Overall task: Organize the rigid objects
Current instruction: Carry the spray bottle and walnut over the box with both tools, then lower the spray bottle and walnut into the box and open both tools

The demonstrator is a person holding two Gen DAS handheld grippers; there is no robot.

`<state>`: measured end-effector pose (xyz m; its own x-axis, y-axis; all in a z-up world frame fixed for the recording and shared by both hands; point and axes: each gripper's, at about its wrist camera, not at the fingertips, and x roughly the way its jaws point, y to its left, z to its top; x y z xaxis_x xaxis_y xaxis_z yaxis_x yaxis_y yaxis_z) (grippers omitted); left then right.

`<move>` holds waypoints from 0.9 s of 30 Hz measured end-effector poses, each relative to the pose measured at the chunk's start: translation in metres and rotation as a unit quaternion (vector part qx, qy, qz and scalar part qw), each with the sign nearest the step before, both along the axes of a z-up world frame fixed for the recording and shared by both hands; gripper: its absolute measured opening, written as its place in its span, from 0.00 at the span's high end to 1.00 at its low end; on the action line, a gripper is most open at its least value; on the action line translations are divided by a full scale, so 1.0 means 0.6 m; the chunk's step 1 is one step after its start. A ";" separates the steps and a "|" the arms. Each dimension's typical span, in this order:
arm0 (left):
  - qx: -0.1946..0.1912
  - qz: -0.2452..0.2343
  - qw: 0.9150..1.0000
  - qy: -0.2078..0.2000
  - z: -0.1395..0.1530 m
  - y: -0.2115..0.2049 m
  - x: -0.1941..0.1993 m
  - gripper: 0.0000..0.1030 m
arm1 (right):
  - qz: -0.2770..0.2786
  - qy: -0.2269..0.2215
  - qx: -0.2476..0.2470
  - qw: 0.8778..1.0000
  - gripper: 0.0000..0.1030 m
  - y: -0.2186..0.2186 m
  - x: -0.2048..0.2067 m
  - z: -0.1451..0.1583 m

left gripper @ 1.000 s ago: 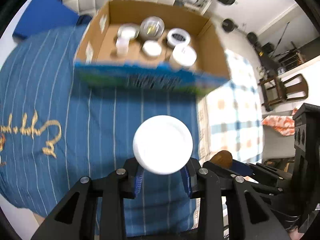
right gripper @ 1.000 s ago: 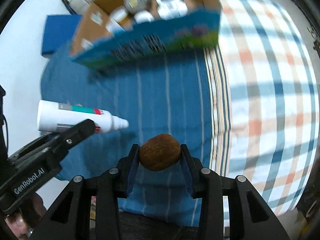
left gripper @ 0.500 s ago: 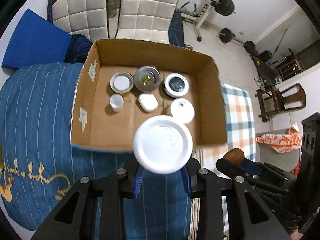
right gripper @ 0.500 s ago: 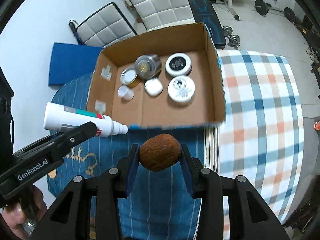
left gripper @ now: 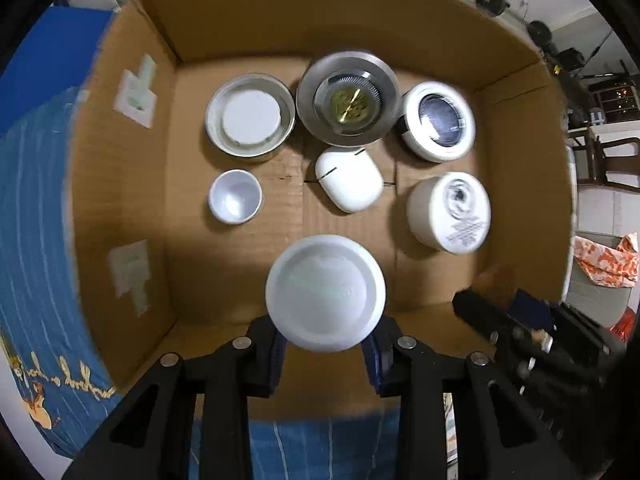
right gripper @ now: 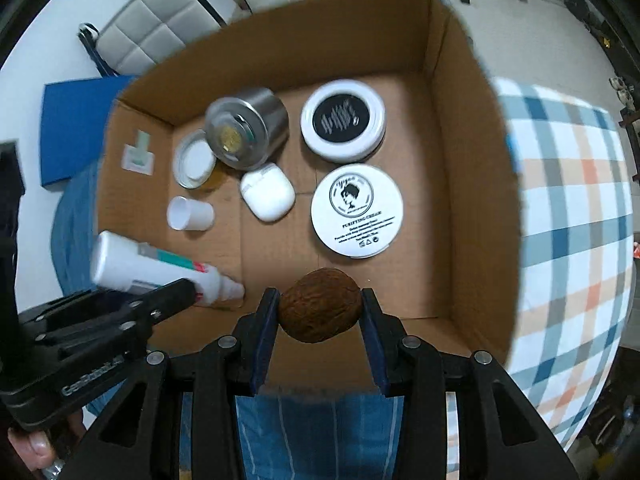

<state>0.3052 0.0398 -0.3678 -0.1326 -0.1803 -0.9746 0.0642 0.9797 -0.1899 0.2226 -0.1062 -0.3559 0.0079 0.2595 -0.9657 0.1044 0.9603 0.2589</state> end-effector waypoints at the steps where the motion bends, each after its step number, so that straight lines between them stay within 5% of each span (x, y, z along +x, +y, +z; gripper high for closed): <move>1: -0.007 0.007 1.000 0.005 -0.012 0.002 0.008 0.71 | 0.001 0.007 0.000 1.000 0.59 0.004 0.003 -0.013; 14: -0.011 0.015 0.999 0.030 -0.073 0.013 0.035 0.71 | 0.010 0.053 0.003 0.999 0.59 0.040 0.012 -0.099; 20: 0.012 0.013 1.000 -0.004 -0.043 0.023 0.015 0.70 | 0.008 0.054 -0.002 0.999 0.58 0.048 0.013 -0.105; 27: 0.047 0.016 0.998 -0.046 0.002 0.035 -0.011 0.56 | -0.003 0.047 -0.020 0.999 0.53 0.049 0.016 -0.089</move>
